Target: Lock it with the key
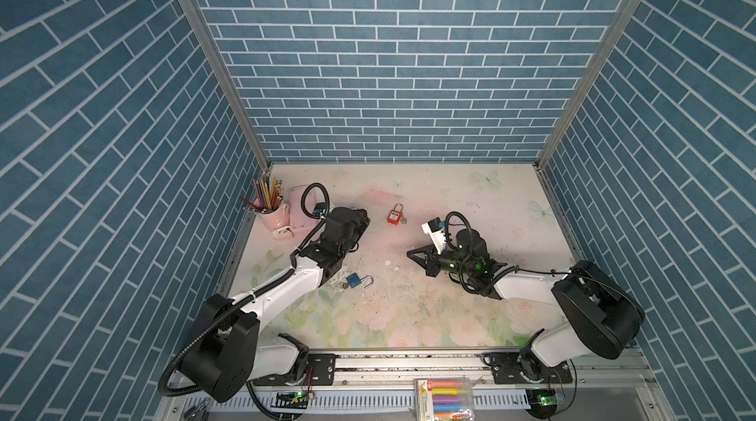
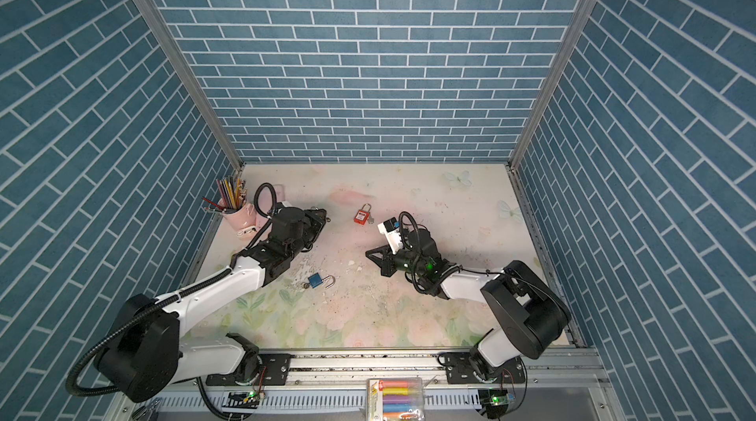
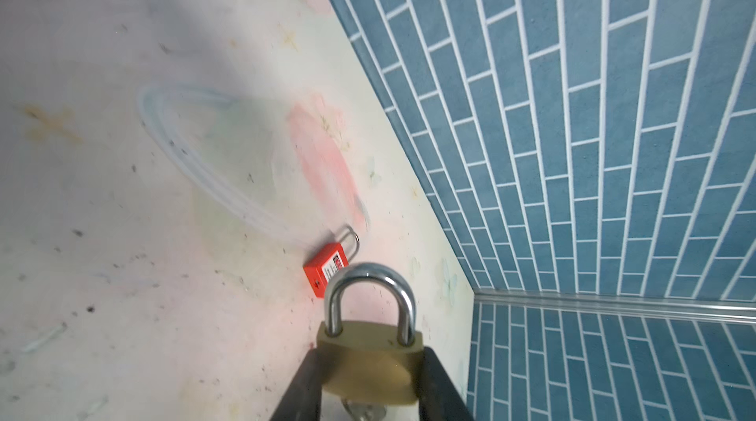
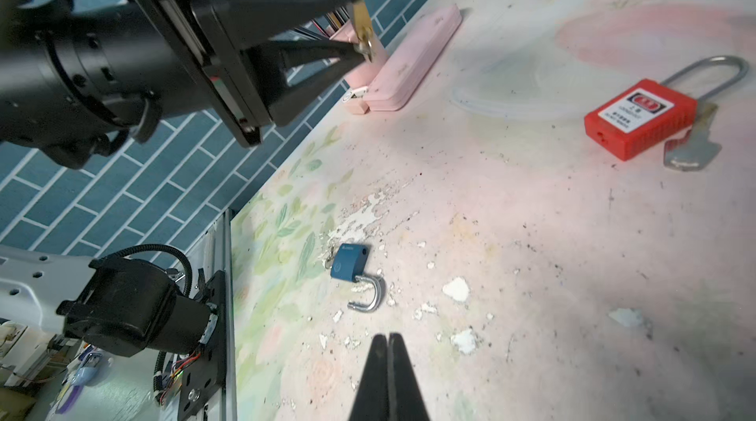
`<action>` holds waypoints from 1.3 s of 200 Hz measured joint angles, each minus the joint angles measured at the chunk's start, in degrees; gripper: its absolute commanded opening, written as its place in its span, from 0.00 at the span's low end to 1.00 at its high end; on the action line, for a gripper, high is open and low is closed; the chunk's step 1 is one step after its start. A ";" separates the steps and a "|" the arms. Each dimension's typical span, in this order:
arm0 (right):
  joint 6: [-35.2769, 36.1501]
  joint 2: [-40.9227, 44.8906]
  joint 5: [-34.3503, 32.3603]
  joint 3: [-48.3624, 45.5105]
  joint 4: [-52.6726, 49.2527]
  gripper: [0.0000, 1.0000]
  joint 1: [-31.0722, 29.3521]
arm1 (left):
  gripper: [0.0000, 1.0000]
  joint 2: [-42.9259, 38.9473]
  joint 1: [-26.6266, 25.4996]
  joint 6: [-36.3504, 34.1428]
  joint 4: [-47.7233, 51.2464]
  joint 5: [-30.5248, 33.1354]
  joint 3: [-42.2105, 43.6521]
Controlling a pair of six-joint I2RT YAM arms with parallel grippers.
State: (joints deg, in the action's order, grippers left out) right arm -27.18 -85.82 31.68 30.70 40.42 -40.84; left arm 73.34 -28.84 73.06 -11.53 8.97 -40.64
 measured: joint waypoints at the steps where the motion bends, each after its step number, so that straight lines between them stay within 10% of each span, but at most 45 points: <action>1: 0.00 0.04 0.00 0.00 -0.04 0.00 0.00 | 0.00 -0.07 -0.02 -0.09 0.07 0.07 0.00; 100: -1.18 -2.78 1.68 6.36 3.32 0.31 0.00 | 0.00 2.16 -8.35 -9.60 12.22 -2.23 -8.17; 184: -4.13 -8.87 4.17 8.09 8.09 0.31 0.00 | 0.00 4.90 -10.84 -10.80 15.15 -5.70 -9.90; 260: -4.35 -11.72 4.52 11.10 7.58 0.09 -0.15 | 0.00 5.42 -10.95 -10.78 15.41 -6.82 -9.90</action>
State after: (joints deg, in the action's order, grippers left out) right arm -31.53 -97.54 36.21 41.80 48.01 -40.99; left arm 78.76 -39.79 62.28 3.88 2.15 -50.54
